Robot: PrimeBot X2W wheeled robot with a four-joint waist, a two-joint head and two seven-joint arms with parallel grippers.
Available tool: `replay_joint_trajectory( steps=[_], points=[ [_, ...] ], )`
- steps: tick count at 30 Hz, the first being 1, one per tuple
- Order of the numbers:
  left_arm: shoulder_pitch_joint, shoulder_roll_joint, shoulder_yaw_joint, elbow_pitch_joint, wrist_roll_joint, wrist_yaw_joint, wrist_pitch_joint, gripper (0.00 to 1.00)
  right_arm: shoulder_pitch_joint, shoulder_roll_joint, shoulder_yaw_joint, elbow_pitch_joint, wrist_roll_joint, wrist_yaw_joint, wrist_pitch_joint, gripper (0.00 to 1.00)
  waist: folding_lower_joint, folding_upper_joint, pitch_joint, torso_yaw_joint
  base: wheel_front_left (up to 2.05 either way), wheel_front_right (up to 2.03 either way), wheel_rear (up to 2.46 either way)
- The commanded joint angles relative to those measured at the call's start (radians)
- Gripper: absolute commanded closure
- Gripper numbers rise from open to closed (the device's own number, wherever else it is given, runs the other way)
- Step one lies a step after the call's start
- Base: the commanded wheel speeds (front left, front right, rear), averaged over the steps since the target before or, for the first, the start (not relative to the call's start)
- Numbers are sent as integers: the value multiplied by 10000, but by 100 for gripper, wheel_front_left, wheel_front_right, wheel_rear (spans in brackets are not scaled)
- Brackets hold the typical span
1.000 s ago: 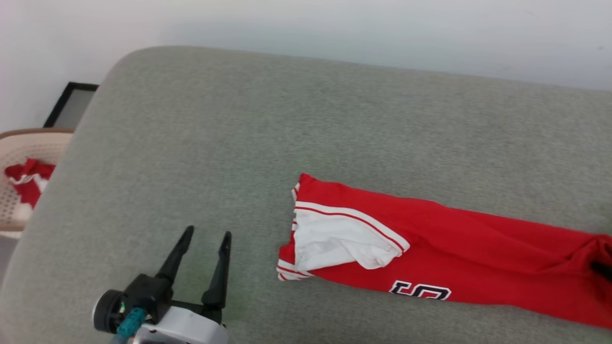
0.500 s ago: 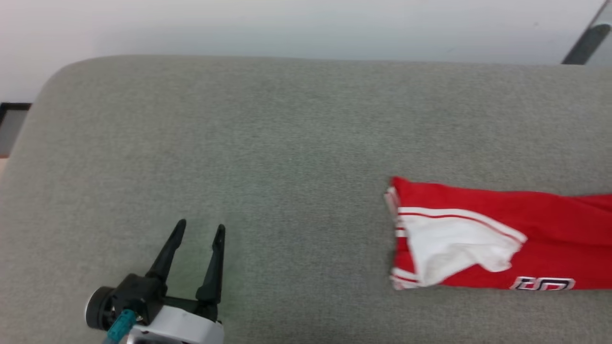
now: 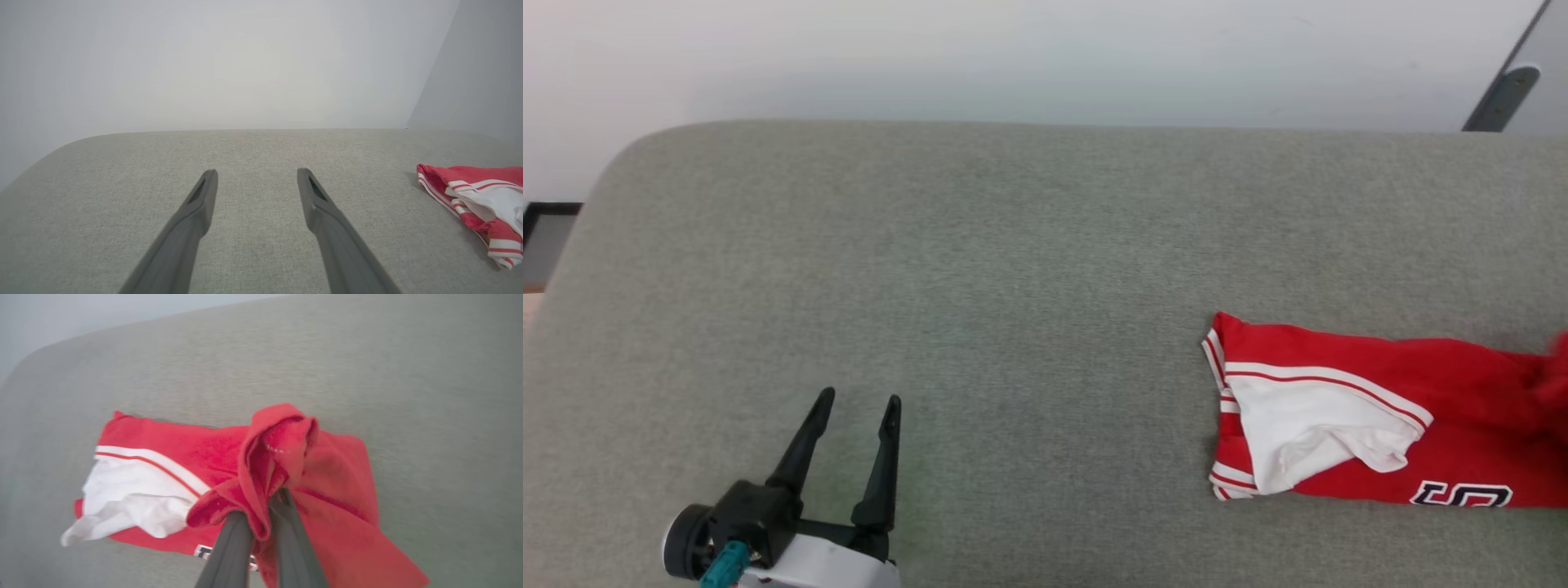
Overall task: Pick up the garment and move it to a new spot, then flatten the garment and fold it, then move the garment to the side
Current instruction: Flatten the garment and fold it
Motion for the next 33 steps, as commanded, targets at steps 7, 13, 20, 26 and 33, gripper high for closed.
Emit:
replay_joint_trajectory(
  steps=[7,13,20,26,33],
  points=[
    [124,-84,-90,220,-23,-23,-9,0,-205,1049,1162,-2425,-439,-13,809,100,-1,0,-136,633,0,0,0],
    [38,-238,-292,253,-148,-23,-9,0,-913,1963,1852,-2216,-1472,-13,938,100,-1,0,55,1197,0,0,0],
    [-197,-315,-474,408,-285,-23,-9,0,-1486,2665,2486,-1293,-2120,-13,930,100,-1,0,142,1681,0,0,0],
    [-160,-464,-484,432,-219,-23,-9,0,-1630,2976,2876,-488,-2181,-13,398,100,-1,0,-11,1785,0,0,0],
    [9,-405,-370,622,-390,-24,-9,0,-1808,3003,3285,-381,-1863,-13,-232,0,-1,0,-246,1496,0,0,0]
  ],
)
